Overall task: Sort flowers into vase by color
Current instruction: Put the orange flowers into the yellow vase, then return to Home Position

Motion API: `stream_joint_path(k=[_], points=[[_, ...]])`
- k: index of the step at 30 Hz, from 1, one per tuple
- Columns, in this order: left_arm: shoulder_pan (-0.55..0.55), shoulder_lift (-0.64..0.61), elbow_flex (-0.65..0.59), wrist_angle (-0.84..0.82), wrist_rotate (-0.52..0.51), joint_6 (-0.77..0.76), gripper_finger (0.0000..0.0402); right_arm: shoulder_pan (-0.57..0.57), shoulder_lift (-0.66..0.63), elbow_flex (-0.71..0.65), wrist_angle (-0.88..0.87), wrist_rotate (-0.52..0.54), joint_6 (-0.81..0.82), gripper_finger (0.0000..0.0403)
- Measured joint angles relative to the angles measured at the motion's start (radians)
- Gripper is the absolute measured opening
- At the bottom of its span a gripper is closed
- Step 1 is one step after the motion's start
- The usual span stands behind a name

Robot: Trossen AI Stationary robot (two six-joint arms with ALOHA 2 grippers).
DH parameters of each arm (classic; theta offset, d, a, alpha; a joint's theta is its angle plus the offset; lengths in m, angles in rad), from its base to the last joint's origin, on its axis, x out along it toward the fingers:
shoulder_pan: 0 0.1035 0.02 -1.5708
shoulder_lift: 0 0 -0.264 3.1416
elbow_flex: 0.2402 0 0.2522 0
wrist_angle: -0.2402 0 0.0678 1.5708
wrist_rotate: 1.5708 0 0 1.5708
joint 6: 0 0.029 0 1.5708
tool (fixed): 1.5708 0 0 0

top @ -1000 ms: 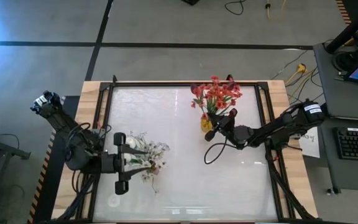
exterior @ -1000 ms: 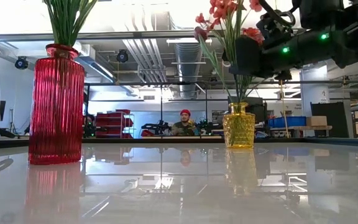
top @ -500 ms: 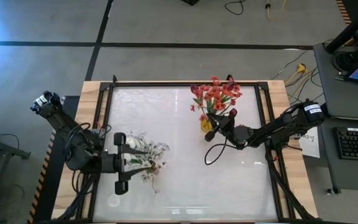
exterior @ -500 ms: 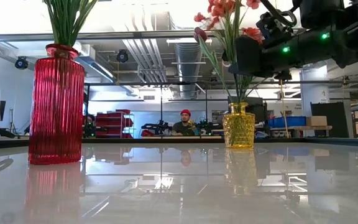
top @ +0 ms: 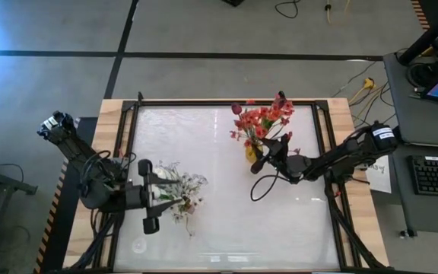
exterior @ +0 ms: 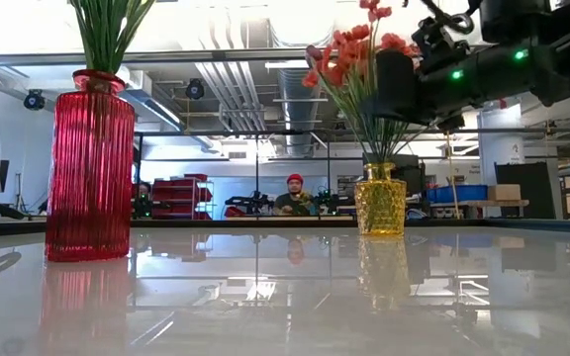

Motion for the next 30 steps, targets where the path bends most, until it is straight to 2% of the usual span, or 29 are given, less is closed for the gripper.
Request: stream_joint_path(k=[8, 15, 20, 23, 27, 28, 30], points=[[-0.013, -0.027, 0.0, -0.022, -0.019, -0.006, 0.02, 0.066, -0.046, 0.0, -0.007, 0.001, -0.037, 0.021], [-0.124, -0.12, 0.0, -0.109, -0.012, -0.005, 0.02, 0.129, -0.116, 0.0, -0.008, 0.053, -0.117, 0.0212], [-0.198, -0.178, 0.0, -0.214, -0.009, -0.042, 0.02, 0.158, -0.165, 0.0, -0.026, 0.053, -0.126, 0.0212], [-0.254, -0.206, 0.0, -0.333, 0.08, -0.09, 0.02, 0.182, -0.193, 0.0, -0.084, 0.05, -0.125, 0.0211], [-0.328, -0.227, 0.0, -0.468, 0.346, -0.273, 0.02, 0.249, -0.224, 0.0, -0.149, 0.032, -0.192, 0.021], [-0.348, -0.226, 0.0, -0.482, 0.382, -0.332, 0.02, 0.27, -0.23, 0.0, -0.149, 0.025, -0.212, 0.021], [-0.387, -0.218, 0.0, -0.495, 0.383, -0.429, 0.0198, 0.307, -0.247, 0.0, -0.146, 0.024, -0.262, 0.021]])
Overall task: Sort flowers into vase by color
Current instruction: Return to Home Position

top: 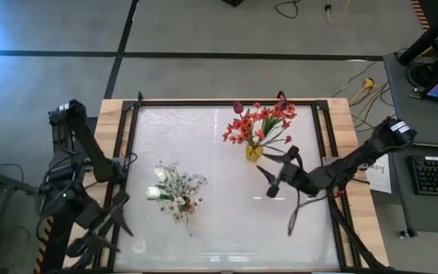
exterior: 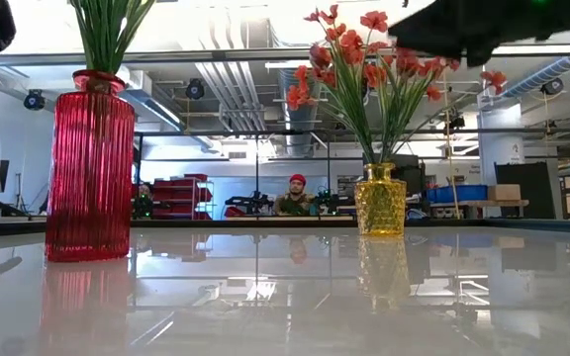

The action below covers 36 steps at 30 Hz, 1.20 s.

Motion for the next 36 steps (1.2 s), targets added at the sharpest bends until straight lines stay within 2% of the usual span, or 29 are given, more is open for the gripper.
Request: stream_joint_path(k=[5, 8, 11, 16, 18, 21, 24, 27, 32, 36], points=[[-0.062, 0.03, 0.0, -0.103, -0.026, -0.246, 0.0179, 0.054, -0.048, 0.0, 0.002, -0.005, -0.065, 0.021], [-0.076, 0.062, -0.01, -0.21, -0.081, -0.397, 0.015, 0.072, -0.068, 0.0, 0.003, -0.044, -0.073, 0.021], [-0.068, 0.081, -0.041, -0.228, -0.116, -0.451, 0.011, 0.083, -0.084, 0.0, 0.001, -0.092, -0.057, 0.021], [-0.061, 0.072, -0.12, -0.185, -0.116, -0.45, 0.0029, 0.097, -0.13, 0.0, -0.034, -0.123, -0.054, 0.021], [-0.046, 0.057, -0.174, -0.131, -0.116, -0.45, 0.0008, 0.097, -0.167, -0.005, -0.079, -0.173, -0.033, 0.021], [-0.012, 0.03, -0.284, 0.025, -0.106, -0.397, 0.0009, 0.096, -0.232, -0.021, -0.116, -0.246, 0.001, 0.021], [0.022, -0.007, -0.4, 0.205, -0.043, -0.317, 0.0002, 0.096, -0.301, -0.056, -0.125, -0.277, 0.008, 0.021], [0.062, -0.053, -0.5, 0.337, 0.0, -0.298, 0.0001, 0.096, -0.376, -0.094, -0.125, -0.311, 0.017, 0.021], [0.12, -0.13, -0.595, 0.4, 0.044, -0.28, 0.0, 0.096, -0.491, -0.158, -0.125, -0.34, 0.041, 0.021], [0.181, -0.178, -0.614, 0.404, 0.075, -0.191, 0.0, 0.096, -0.572, -0.197, -0.124, -0.341, 0.029, 0.0209]])
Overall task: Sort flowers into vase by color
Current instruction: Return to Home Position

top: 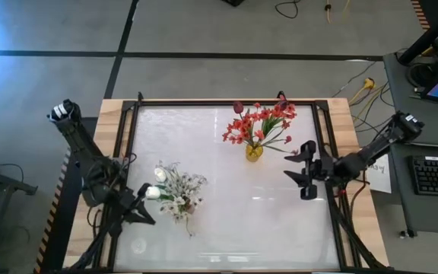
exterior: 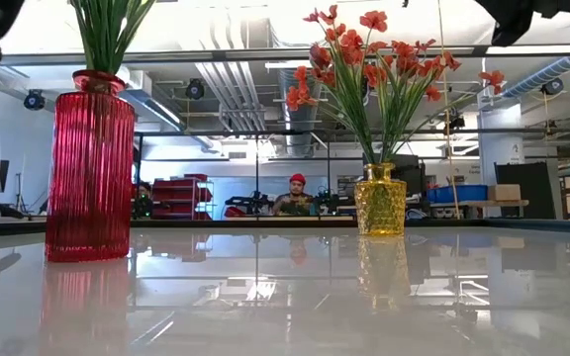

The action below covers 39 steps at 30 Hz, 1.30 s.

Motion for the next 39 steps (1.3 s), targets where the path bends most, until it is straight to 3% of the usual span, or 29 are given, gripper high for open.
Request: stream_joint_path(k=[8, 19, 30, 39], points=[[0.175, -0.088, -0.032, -0.004, 0.137, 0.125, 0.0, 0.0, -0.114, -0.041, 0.0, -0.034, -0.035, 0.0195], [0.369, -0.177, -0.121, -0.006, 0.283, 0.154, 0.0, -0.001, -0.205, -0.102, 0.0, -0.033, -0.049, 0.0177], [0.457, -0.2, -0.126, -0.006, 0.285, 0.241, 0.0, -0.001, -0.314, -0.16, 0.004, -0.033, -0.067, 0.016], [0.589, -0.205, -0.126, -0.006, 0.316, 0.32, 0.0, -0.001, -0.389, -0.163, -0.003, -0.033, -0.141, 0.0145]])
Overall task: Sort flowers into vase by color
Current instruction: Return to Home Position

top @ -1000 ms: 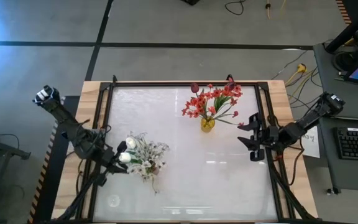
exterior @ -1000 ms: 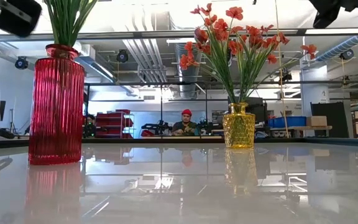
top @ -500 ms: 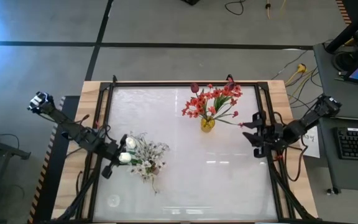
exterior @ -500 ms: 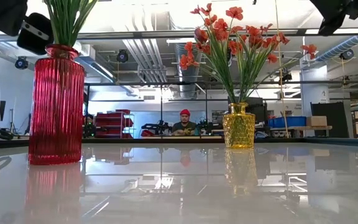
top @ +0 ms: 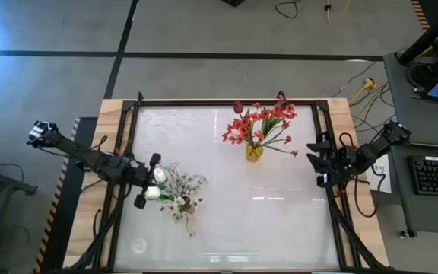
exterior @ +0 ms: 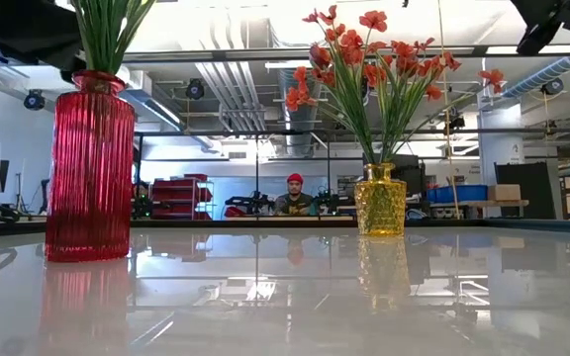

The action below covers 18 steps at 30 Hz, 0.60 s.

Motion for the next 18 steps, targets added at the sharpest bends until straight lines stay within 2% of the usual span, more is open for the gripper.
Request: stream_joint_path(k=[5, 11, 18], points=[[0.091, -0.009, 0.0, -0.007, 0.106, 0.017, 0.0, 0.0, -0.016, 0.0, -0.021, 0.001, -0.014, 0.0138], [0.166, -0.002, 0.0, -0.053, 0.113, 0.034, 0.0, 0.0, -0.018, 0.0, -0.024, 0.002, -0.032, 0.0132], [0.191, -0.003, 0.0, -0.053, 0.131, 0.069, 0.0, 0.0, -0.019, 0.0, -0.022, 0.008, -0.042, 0.0133]])
